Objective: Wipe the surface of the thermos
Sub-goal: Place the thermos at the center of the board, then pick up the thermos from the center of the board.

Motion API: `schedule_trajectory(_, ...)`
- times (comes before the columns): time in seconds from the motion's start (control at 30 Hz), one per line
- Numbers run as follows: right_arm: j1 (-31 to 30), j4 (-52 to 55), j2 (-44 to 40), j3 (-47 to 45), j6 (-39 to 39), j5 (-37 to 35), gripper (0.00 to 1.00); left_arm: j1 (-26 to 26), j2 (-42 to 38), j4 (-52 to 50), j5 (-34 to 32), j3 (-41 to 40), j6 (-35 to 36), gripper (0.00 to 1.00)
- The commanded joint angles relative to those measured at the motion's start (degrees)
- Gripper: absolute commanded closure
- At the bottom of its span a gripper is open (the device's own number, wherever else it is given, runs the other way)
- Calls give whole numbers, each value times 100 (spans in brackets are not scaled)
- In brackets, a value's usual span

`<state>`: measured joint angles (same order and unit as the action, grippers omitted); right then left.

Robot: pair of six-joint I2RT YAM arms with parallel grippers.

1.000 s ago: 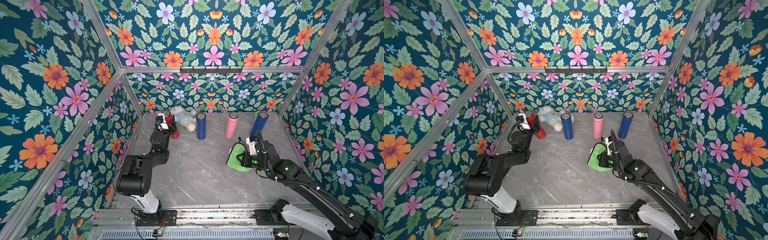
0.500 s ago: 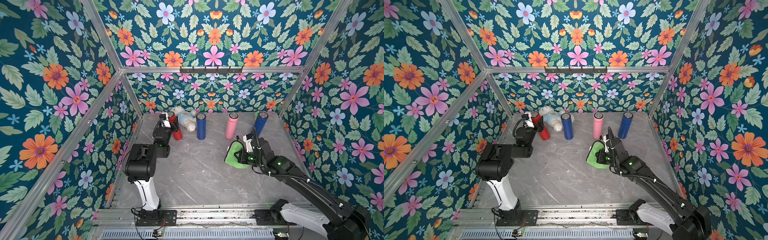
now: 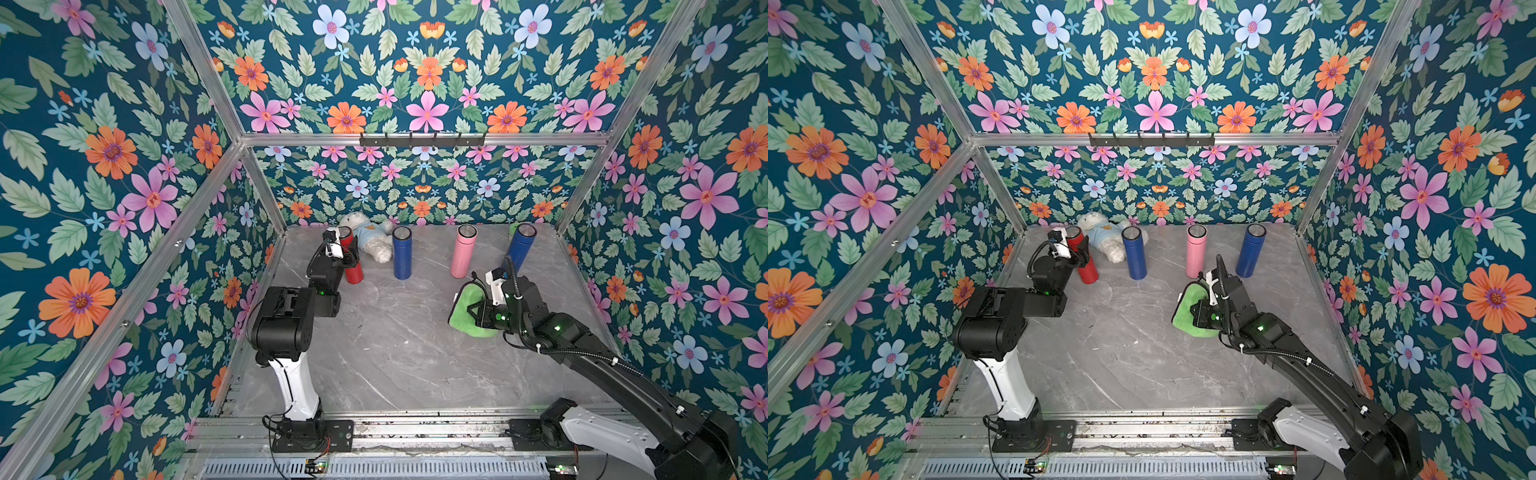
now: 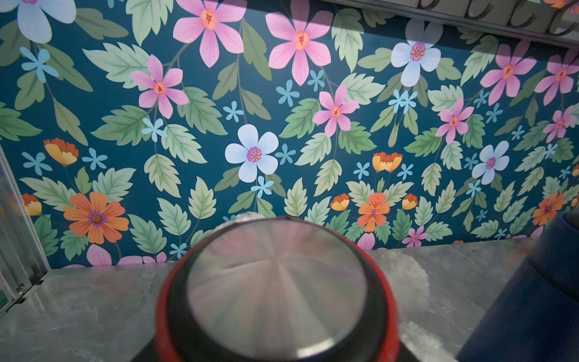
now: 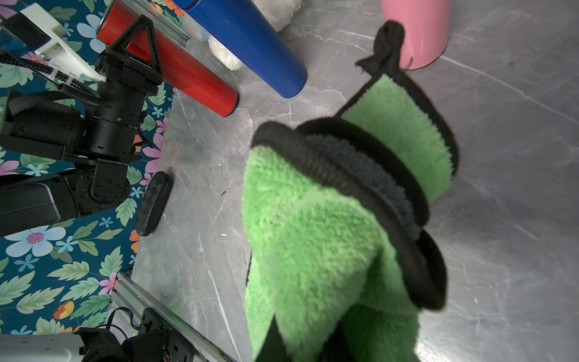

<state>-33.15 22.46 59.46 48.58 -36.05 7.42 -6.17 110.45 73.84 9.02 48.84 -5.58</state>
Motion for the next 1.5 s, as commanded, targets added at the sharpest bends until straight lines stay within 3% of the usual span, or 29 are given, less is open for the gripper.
schedule_trajectory(0.0, 4, -165, 4, 8, -7, 42, 100, -14, 29, 365, 44, -115, 101, 88)
schedule_trajectory(0.33, 1, -204, 13, -11, -16, 66, 100, -42, -33, 464, 82, -331, 182, 48)
schedule_trajectory(0.67, 1, -176, -90, -39, -42, 58, 100, -51, -150, 479, 65, -384, 249, 1)
schedule_trajectory(0.93, 1, -180, -303, -85, -86, 110, 100, -66, -865, 406, 5, -831, 168, 1)
schedule_trajectory(1.13, 1, -118, -584, -210, -148, 150, 100, -390, -2110, -1348, -350, -647, 505, 1)
schedule_trajectory(1.3, 1, -157, -699, -403, -190, 209, 100, -1007, -2663, -3526, -615, 465, 858, 1)
schedule_trajectory(1.47, 2, -277, -784, -581, -236, 294, 100, -1559, -2030, -5691, -498, 2464, 833, 1)
